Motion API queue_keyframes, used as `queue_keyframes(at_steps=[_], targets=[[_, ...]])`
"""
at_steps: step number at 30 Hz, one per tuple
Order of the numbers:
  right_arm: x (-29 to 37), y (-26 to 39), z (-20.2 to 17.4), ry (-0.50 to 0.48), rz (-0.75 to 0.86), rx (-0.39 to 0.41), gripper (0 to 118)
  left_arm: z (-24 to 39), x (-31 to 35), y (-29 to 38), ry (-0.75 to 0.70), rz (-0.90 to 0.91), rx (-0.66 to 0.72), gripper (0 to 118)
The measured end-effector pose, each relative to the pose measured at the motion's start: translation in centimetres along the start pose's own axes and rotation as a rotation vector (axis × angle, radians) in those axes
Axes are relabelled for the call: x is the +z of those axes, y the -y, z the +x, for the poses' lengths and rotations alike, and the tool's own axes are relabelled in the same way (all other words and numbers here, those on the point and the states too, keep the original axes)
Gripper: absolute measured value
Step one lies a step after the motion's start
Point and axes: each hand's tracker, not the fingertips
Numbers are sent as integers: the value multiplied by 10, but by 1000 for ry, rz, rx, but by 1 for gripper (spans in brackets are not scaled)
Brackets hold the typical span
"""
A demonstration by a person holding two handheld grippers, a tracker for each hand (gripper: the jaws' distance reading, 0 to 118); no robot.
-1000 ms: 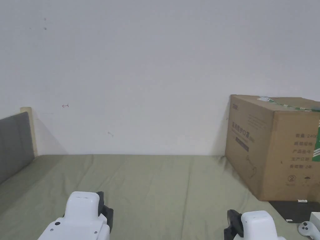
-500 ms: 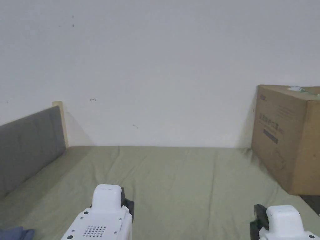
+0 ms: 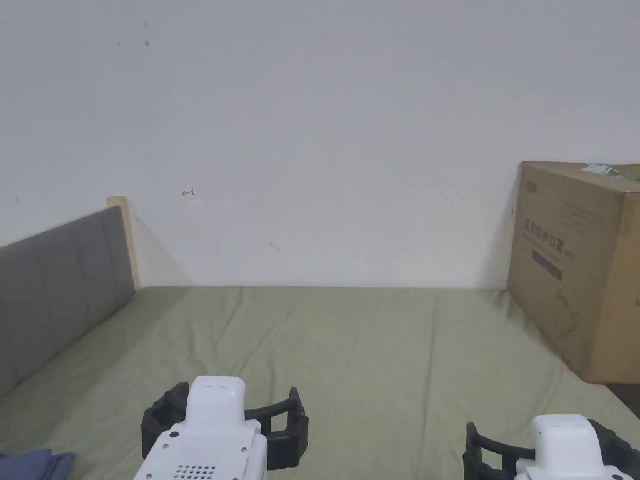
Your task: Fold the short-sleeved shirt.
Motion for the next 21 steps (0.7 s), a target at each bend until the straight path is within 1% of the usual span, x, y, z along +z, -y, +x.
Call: queue_keyframes(at_steps=[4, 5, 7, 9, 11, 14, 17, 19, 21], targets=[[-1, 14, -7, -2, 13, 25, 118, 3, 1, 23, -20, 4, 17, 118], [-2, 15, -11, 0, 12, 48, 118, 4, 1, 26, -26, 2, 13, 118], [3, 25, -16, -3, 10, 123, 118, 7, 3, 37, -36, -4, 5, 118], [6, 20, -19, -9, 0, 95, 118, 11, 9, 41, -34, 3, 4, 118], [17, 15, -14, -24, 70, 73, 118, 14, 13, 44, -29, 9, -12, 118], [17, 10, -12, -54, 66, 36, 118, 17, 18, 37, -30, 57, -24, 118], [19, 9, -7, -16, 70, 4, 118, 22, 17, 37, -22, 42, -31, 118], [20, 9, -1, -33, 56, -30, 118, 19, 16, 38, -22, 47, -29, 118], [18, 6, -2, -39, 46, -37, 118, 20, 19, 38, -16, 52, -14, 118]])
